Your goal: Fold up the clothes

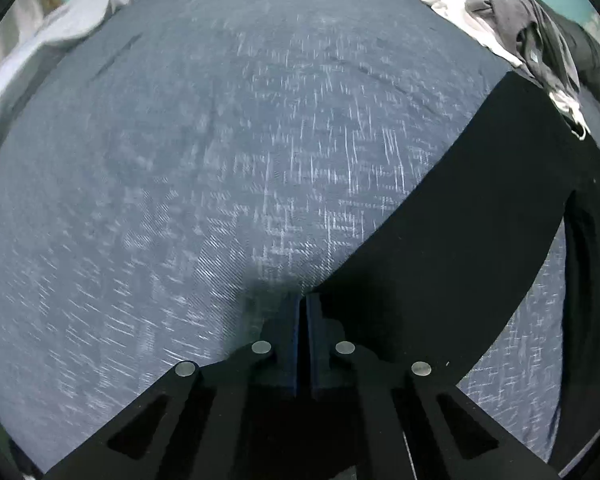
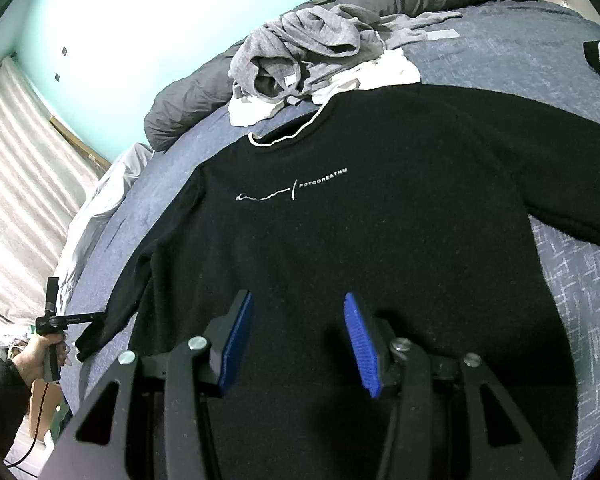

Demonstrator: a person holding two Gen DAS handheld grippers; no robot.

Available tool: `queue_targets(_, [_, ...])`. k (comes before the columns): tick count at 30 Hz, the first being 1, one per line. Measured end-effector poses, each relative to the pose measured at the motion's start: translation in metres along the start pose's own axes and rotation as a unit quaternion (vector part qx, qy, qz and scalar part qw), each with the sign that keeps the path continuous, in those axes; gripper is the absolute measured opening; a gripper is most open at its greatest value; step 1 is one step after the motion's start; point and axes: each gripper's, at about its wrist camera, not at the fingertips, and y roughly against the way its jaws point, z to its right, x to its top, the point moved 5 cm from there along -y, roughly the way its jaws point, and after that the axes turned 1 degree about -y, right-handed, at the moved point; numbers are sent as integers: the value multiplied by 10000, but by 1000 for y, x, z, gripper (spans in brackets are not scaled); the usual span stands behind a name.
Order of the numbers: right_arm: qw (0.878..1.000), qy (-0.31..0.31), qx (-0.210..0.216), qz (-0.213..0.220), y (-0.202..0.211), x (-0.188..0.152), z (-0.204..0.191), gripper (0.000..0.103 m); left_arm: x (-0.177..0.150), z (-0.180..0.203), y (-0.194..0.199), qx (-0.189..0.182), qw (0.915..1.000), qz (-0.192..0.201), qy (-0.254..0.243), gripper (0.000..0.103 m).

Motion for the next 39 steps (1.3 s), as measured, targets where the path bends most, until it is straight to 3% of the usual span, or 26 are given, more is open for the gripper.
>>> queue_targets(7, [10000, -32, 3, 14, 0, 2, 2, 48, 22, -28, 18, 369, 9985, 248, 330, 3])
queue_targets(11, [10000, -65, 7, 18, 1, 2, 4, 48, 31, -19, 6, 724, 9966, 215, 339, 5])
queue_targets(13, [10000, -60, 10, 30, 3, 3, 4, 48, 32, -13, 11, 731, 9961, 317, 381, 16])
queue_targets(15, [9999, -96, 10, 33, 4, 4, 6, 48, 33, 0, 19, 614, 9964, 451, 373, 26])
queue_targets(20, [9998, -175, -14, 38, 10, 5, 9, 48, 17, 68, 33, -347, 9987, 360, -67, 30])
queue_targets(22, [9999, -145, -41, 49, 18, 5, 8, 48, 2, 107, 40, -719, 9964, 266, -357, 36])
queue_targets(25, [9999, -151, -57, 31, 30, 2, 9, 48, -23, 157, 49, -1105, 9910, 113, -747, 36])
queue_targets(28, [9996, -168, -132, -172, 44, -5, 14, 48, -48, 197, 52, -1570, 9847, -65, -753, 37])
queue_targets(30, [9991, -158, -224, -334, 55, -11, 20, 49, -72, 216, 61, -1731, 9813, -194, -817, 41])
queue_targets(32, [9978, -117, -386, -528, 70, -21, 32, 57, -94, 225, 66, -1861, 9780, -339, -877, 46])
queue_targets(39, [9888, -119, -928, -1163, 122, -55, 74, 58, -153, 252, 69, -2094, 9702, -640, -1042, 46])
